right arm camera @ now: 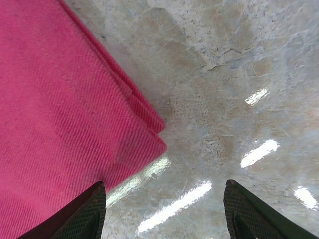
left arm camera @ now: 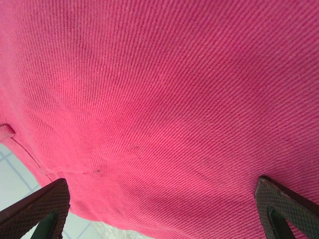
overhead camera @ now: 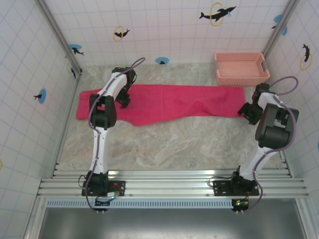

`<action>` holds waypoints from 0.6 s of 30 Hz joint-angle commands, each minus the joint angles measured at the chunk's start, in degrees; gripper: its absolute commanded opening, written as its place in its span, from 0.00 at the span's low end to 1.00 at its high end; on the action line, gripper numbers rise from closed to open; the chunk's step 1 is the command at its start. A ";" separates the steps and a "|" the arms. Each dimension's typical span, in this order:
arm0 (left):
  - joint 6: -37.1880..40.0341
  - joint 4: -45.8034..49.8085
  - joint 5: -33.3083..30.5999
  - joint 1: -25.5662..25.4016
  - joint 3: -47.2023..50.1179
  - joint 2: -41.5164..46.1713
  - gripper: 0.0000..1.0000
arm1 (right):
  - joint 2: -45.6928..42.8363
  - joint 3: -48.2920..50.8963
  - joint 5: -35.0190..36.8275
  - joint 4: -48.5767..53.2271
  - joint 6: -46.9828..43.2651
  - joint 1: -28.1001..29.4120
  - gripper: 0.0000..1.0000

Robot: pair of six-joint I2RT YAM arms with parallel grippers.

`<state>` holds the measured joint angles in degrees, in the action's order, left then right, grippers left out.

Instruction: Roll up the long pants

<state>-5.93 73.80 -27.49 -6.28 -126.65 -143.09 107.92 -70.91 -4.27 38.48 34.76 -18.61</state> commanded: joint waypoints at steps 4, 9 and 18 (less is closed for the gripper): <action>1.14 0.64 1.62 -0.15 2.61 0.87 0.97 | 4.15 1.88 0.21 -7.94 7.42 0.59 0.61; 0.50 1.15 1.71 -0.27 3.37 2.48 0.97 | 7.07 -1.17 0.79 -10.96 10.17 1.94 0.41; -10.42 1.96 13.19 -6.24 0.54 6.83 0.97 | 6.12 -4.54 -0.11 -8.76 7.62 1.89 0.00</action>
<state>-10.59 73.71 -21.10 -9.26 -124.64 -140.03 113.97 -75.88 -4.86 28.84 43.46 -16.71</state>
